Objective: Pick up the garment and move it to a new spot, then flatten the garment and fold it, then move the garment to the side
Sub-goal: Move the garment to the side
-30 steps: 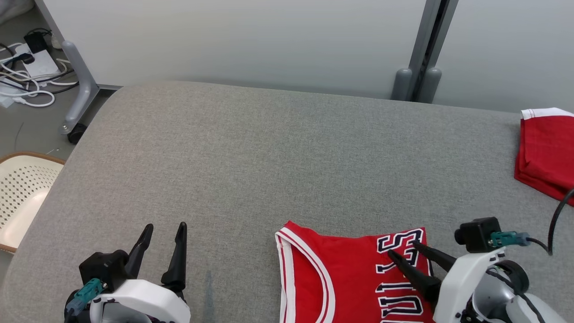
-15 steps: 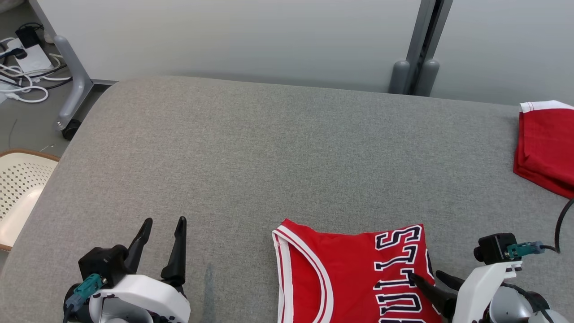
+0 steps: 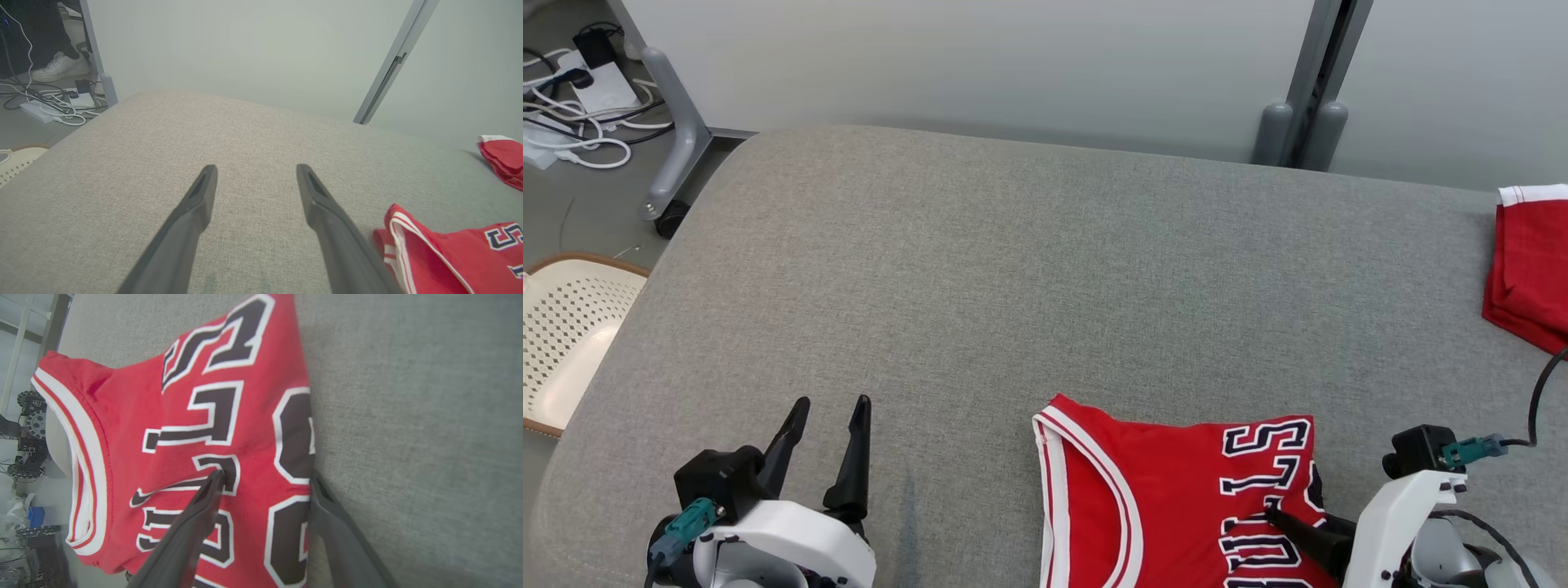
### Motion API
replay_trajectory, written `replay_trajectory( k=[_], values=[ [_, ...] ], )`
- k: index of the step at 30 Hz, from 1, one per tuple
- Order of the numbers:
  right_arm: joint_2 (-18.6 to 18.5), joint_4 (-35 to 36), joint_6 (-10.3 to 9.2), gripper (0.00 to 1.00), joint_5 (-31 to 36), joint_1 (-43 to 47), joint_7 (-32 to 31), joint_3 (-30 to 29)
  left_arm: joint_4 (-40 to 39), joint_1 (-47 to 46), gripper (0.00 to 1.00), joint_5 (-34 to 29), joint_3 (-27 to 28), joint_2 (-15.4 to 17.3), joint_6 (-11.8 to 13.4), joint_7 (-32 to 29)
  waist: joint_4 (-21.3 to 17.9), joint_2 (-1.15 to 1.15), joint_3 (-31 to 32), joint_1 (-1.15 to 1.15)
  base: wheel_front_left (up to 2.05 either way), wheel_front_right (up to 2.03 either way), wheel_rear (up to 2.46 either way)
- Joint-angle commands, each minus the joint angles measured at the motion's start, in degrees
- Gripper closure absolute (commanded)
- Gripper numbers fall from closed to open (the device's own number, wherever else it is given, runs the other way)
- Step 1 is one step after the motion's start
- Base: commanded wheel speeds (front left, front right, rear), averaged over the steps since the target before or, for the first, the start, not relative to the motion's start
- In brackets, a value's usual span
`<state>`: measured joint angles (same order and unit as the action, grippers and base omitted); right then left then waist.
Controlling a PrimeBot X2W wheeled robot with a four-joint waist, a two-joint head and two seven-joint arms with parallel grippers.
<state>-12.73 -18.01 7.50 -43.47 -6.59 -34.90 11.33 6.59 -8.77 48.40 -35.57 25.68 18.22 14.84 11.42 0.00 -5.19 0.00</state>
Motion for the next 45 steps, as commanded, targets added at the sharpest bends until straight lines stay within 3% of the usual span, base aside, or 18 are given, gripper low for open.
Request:
replay_trajectory(
  k=[1,2,3,4,15,21,30,37,45],
  values=[
    [0.09,-1.56,0.00,0.06,-1.00,0.25,-0.91,0.60,0.33,-1.09,0.00,-0.23,0.14,-0.02,-0.19,0.21,0.30,0.00,0.06,0.00,0.00,0.00,0.00],
    [-0.05,-1.71,0.00,0.62,-1.30,0.22,-0.88,0.81,0.37,-1.05,0.00,-0.22,0.15,-0.02,-0.19,0.21,0.39,0.00,0.10,0.00,0.00,0.00,0.00],
    [-0.19,-1.84,0.00,0.92,-1.63,0.21,-0.71,0.98,0.38,-0.98,0.00,-0.20,0.16,-0.03,-0.20,0.22,0.45,0.00,0.18,0.00,0.00,0.00,0.00],
    [-0.31,-1.95,0.00,1.00,-1.75,0.21,-0.51,1.17,0.36,-0.88,0.00,-0.18,0.16,-0.03,-0.20,0.22,0.49,0.00,0.24,0.00,0.00,0.00,0.00],
    [-2.72,1.85,0.01,1.00,-4.30,-2.50,4.84,4.19,0.17,-0.48,0.00,-0.34,0.35,0.07,-0.10,0.24,-0.63,0.00,0.97,0.00,0.00,0.00,0.00],
    [-6.67,3.65,0.01,1.00,-3.26,-8.04,9.19,6.80,-0.19,-1.34,0.00,-0.77,-0.17,-0.07,-0.45,0.14,-2.56,0.00,0.29,0.00,0.00,0.00,0.00],
    [-14.19,4.62,0.01,1.00,-3.95,-19.72,10.59,10.91,-0.75,-4.14,0.00,-1.85,-1.10,-0.94,-0.85,-0.04,-5.50,0.00,-4.49,0.00,0.00,0.00,0.00],
    [-19.50,1.13,0.01,1.00,-4.99,-30.84,13.44,12.18,-1.11,-9.11,0.00,-4.12,-2.31,-2.44,-2.58,0.05,-7.33,0.00,-10.34,0.00,0.00,0.00,0.00],
    [-22.83,-4.79,0.01,1.00,-6.33,-41.04,17.13,12.64,0.52,-14.26,0.00,-6.47,-2.95,-4.19,-4.42,0.21,-8.84,0.00,-15.57,0.00,0.00,0.00,0.00]
  ],
)
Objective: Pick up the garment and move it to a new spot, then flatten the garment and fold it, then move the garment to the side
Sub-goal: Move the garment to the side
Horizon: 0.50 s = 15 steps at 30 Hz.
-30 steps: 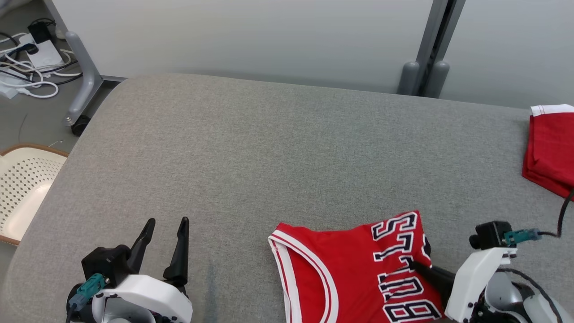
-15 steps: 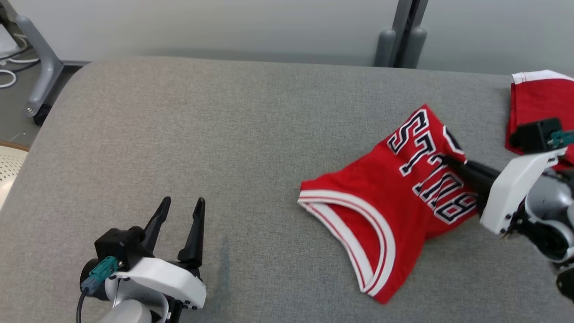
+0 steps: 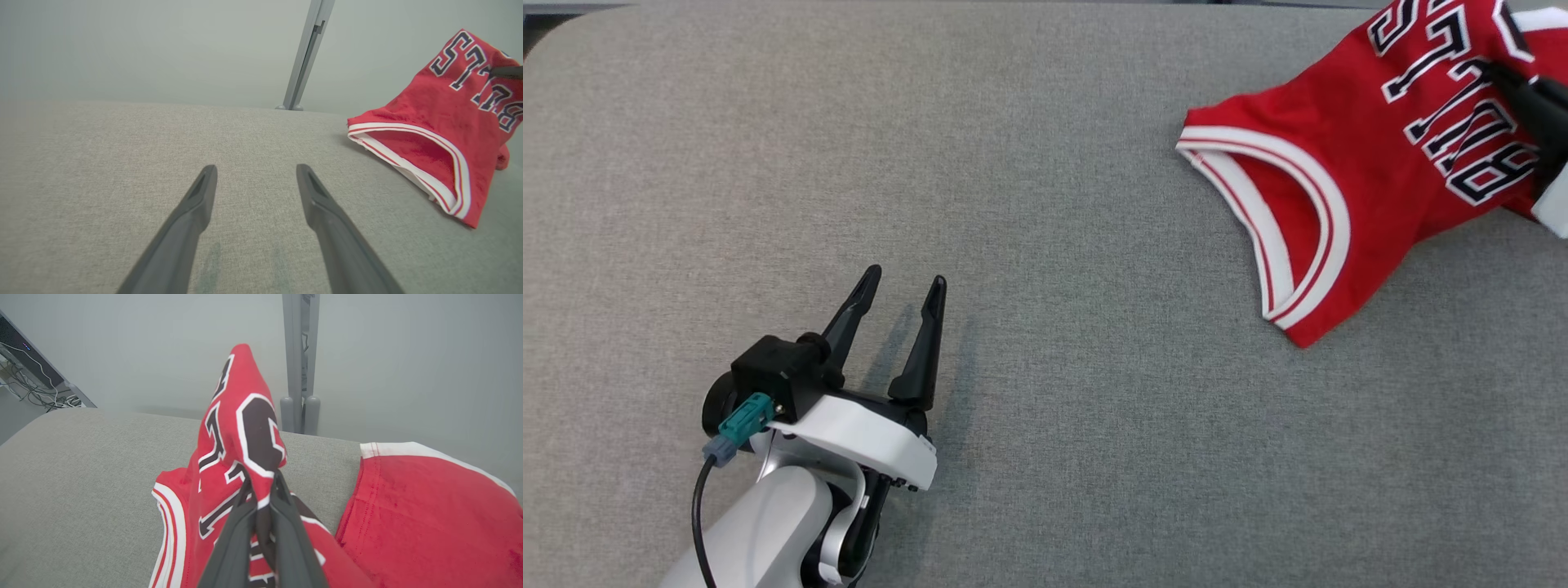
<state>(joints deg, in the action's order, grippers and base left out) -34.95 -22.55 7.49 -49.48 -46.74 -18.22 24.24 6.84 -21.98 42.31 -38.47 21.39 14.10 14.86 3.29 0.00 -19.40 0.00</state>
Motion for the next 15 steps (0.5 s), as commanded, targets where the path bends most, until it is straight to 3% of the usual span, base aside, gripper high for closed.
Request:
replay_trajectory(
  k=[1,15],
  values=[
    [-1.14,-1.00,0.02,1.00,-0.42,-1.89,0.74,-0.29,0.51,-1.47,0.00,-0.63,-0.07,-0.02,-0.42,0.18,-0.80,0.00,-1.90,0.00,0.00,0.00,0.00],
    [-7.21,-11.42,0.02,1.00,0.07,-9.53,5.36,-2.87,2.80,-4.94,0.00,-2.65,0.43,-1.42,-1.93,0.34,-1.26,0.00,-7.71,0.00,0.00,0.00,0.00]
  ],
)
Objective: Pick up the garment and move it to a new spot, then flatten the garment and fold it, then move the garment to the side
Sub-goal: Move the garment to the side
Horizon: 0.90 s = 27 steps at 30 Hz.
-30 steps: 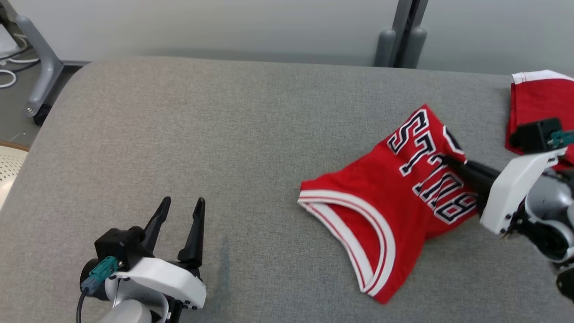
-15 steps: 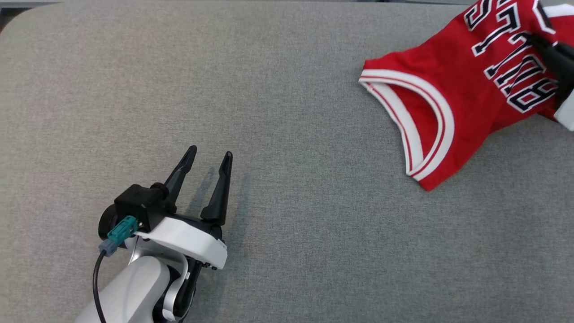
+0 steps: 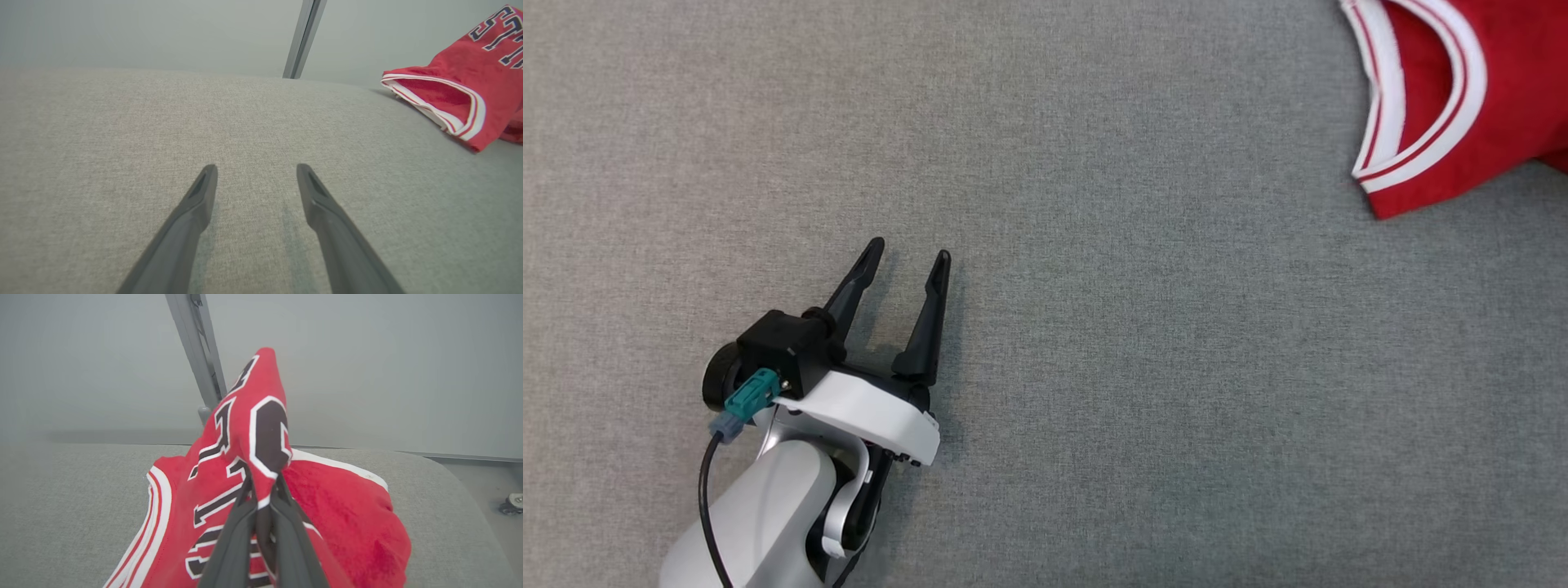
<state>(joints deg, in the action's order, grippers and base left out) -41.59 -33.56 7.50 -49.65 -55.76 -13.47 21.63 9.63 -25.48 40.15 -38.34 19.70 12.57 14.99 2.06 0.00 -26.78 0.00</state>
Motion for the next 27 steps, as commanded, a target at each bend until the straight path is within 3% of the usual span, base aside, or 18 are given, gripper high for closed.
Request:
replay_trajectory(
  k=[1,4,13,14,15,16,27],
  values=[
    [-0.78,-1.23,0.00,1.00,0.60,-0.72,0.57,-0.23,0.12,-1.42,0.00,-0.57,0.33,0.24,-0.45,0.22,-0.07,0.00,-0.48,0.00,0.00,0.00,0.00],
    [-1.68,-4.03,0.00,1.00,3.55,-1.96,1.36,0.28,0.42,-1.54,0.00,-0.88,0.44,0.29,-0.58,0.24,-0.28,0.00,-1.12,0.00,0.00,0.00,0.00],
    [0.80,-14.66,0.00,1.00,8.99,-4.03,2.74,-0.26,0.62,-1.99,0.00,-1.10,0.95,0.40,-0.71,0.25,0.01,0.00,-1.11,0.00,0.00,0.00,0.00],
    [1.33,-16.33,0.00,0.89,9.65,-4.29,3.57,-0.67,0.66,-1.56,0.00,-1.07,1.18,0.62,-0.53,0.24,0.15,0.00,-0.89,0.00,0.00,0.00,0.00],
    [1.93,-17.77,0.00,0.09,10.22,-4.64,4.55,-1.11,0.67,-1.08,0.00,-1.00,1.34,0.79,-0.42,0.20,0.27,0.00,-0.60,0.00,0.00,0.00,0.00],
    [2.30,-19.48,0.00,0.00,10.99,-5.03,5.69,-1.74,0.66,-0.73,0.00,-0.92,1.45,0.84,-0.39,0.20,0.36,0.00,-0.30,0.00,0.00,0.00,0.00],
    [8.15,-35.35,0.00,0.00,21.06,-7.89,19.36,-4.86,-0.08,3.03,0.00,-0.14,3.20,1.09,-0.04,0.22,-0.02,0.00,6.13,0.00,0.00,0.00,0.00]
  ],
)
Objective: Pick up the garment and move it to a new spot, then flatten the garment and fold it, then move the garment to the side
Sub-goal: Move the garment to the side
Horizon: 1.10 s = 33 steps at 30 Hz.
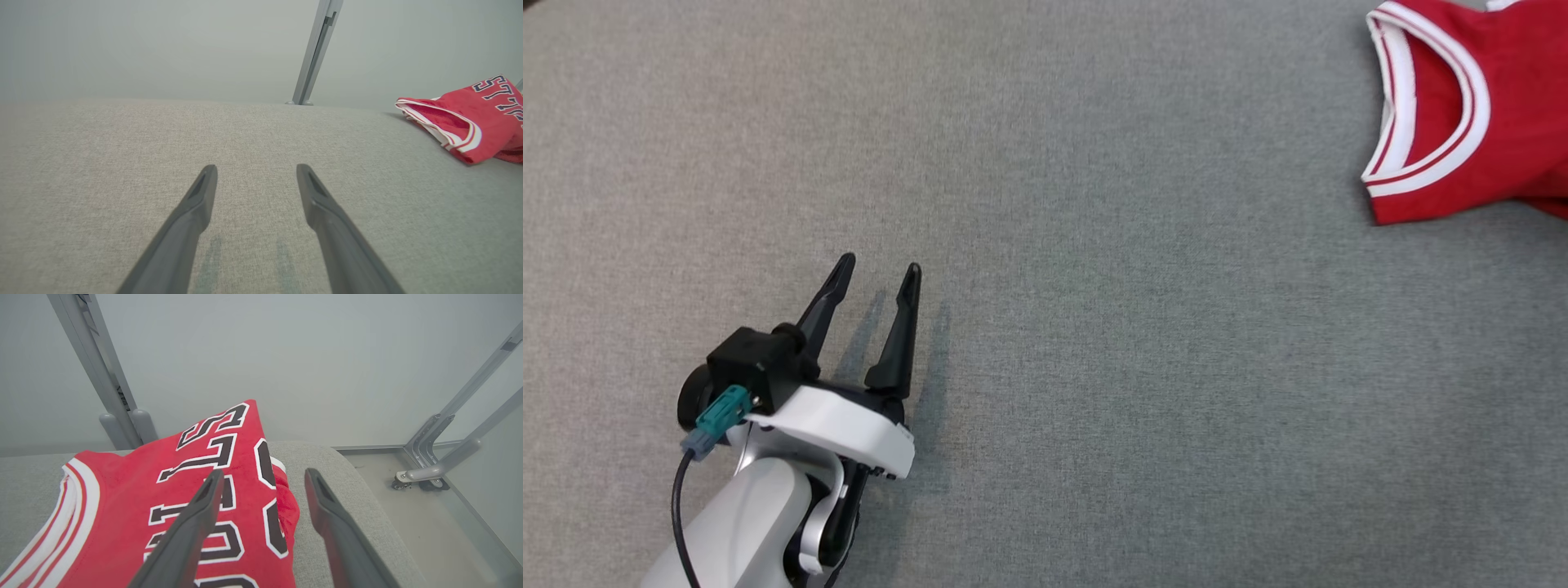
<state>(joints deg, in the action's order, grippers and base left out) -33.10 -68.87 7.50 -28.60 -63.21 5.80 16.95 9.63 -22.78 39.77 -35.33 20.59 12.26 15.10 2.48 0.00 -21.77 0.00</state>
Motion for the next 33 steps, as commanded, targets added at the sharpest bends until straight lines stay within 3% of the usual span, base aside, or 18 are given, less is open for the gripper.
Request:
replay_trajectory(
  k=[1,9,17,25,33],
  values=[
    [0.31,-0.33,0.00,0.00,0.52,-0.47,1.38,-0.12,-0.15,0.83,0.00,0.27,0.49,0.37,0.35,0.11,-0.67,0.00,1.91,0.00,0.00,0.00,0.00],
    [6.56,4.28,0.00,0.00,0.23,3.28,7.41,1.73,-2.12,5.94,0.00,0.08,4.96,1.67,0.67,0.09,-3.11,0.00,8.63,0.00,0.00,0.00,0.00],
    [7.72,15.64,0.00,0.00,-2.83,10.20,8.61,3.11,-6.50,11.85,0.00,-1.70,10.65,2.42,1.69,0.09,-4.70,0.00,13.53,0.00,0.00,0.00,0.00],
    [8.29,25.54,0.00,0.00,-3.78,19.56,8.92,0.58,-9.30,16.88,0.00,-2.65,15.21,3.02,2.20,0.09,-5.00,0.00,16.51,0.00,0.00,0.00,0.00],
    [11.84,36.37,0.00,0.00,0.17,31.75,8.38,-4.90,-11.73,20.77,0.00,-3.67,18.85,2.08,2.82,0.10,-5.19,0.00,18.44,0.00,0.00,0.00,0.00]
  ],
)
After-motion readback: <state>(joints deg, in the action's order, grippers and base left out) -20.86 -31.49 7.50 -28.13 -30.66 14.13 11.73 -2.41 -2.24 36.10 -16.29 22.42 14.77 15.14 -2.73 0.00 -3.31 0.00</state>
